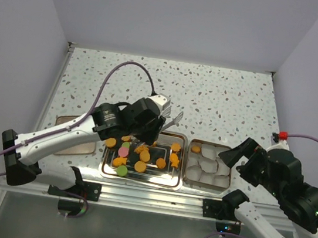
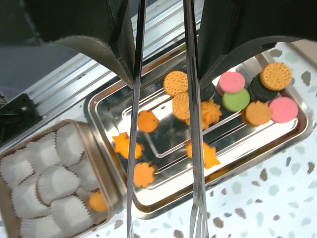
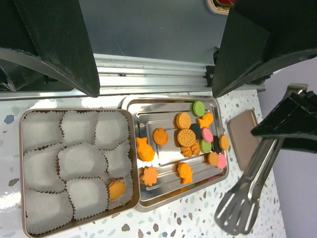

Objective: Pack the cookies

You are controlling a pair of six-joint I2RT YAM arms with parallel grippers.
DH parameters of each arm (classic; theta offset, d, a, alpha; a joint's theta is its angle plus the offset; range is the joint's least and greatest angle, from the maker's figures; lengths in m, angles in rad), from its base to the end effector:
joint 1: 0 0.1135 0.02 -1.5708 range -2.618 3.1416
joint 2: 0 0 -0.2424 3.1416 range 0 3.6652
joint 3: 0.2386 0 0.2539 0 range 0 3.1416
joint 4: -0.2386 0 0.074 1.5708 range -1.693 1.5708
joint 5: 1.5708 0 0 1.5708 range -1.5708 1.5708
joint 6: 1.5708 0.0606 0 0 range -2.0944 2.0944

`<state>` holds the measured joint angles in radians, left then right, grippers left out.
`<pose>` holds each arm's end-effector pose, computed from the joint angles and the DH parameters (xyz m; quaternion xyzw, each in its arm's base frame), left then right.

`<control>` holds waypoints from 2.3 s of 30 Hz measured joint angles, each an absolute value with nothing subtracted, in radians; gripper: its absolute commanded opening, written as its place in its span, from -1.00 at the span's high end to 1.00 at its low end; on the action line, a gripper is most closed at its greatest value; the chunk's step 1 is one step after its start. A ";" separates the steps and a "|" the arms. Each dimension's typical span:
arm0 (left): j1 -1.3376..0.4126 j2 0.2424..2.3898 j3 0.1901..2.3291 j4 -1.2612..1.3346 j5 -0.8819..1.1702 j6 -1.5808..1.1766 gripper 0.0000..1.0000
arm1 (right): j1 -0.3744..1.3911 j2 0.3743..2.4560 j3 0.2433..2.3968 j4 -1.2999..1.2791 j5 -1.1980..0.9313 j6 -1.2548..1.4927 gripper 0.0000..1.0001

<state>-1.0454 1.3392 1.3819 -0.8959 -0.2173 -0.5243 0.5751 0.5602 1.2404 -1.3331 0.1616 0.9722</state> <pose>0.1597 -0.2494 0.3196 0.2030 0.9092 -0.1749 0.3187 0.0682 0.0326 0.3628 0.2113 0.8690 0.2568 0.3664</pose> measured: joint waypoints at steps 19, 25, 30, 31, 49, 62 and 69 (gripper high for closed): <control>-1.034 1.280 1.050 -0.978 -0.230 -0.688 -0.10 | 0.575 0.576 1.154 -1.284 0.068 0.976 -0.98; -1.034 1.336 1.048 -0.952 -0.205 -0.690 -0.07 | 0.575 0.577 1.154 -1.282 0.060 0.975 -0.97; -1.034 1.376 1.048 -0.926 -0.184 -0.693 -0.07 | 0.575 0.577 1.154 -1.282 0.061 0.970 -0.97; -1.034 1.383 1.048 -0.923 -0.183 -0.694 -0.06 | 0.575 0.577 1.154 -1.283 0.061 0.968 -0.97; -1.034 1.462 1.100 -0.922 -0.183 -0.692 0.26 | 0.575 0.575 1.185 -1.311 0.094 0.956 -0.97; -1.034 1.458 1.184 -0.990 -0.198 -0.693 0.29 | 0.575 0.601 1.185 -1.287 0.091 0.941 -0.97; -1.035 1.447 1.343 -1.047 -0.218 -0.685 0.29 | 0.575 0.621 1.185 -1.257 0.087 0.941 -0.97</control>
<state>-1.0348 1.4471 1.3434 -1.0466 -0.2184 -0.6846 0.5751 0.6209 1.1847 -1.2572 0.0868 0.9405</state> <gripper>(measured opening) 0.375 0.986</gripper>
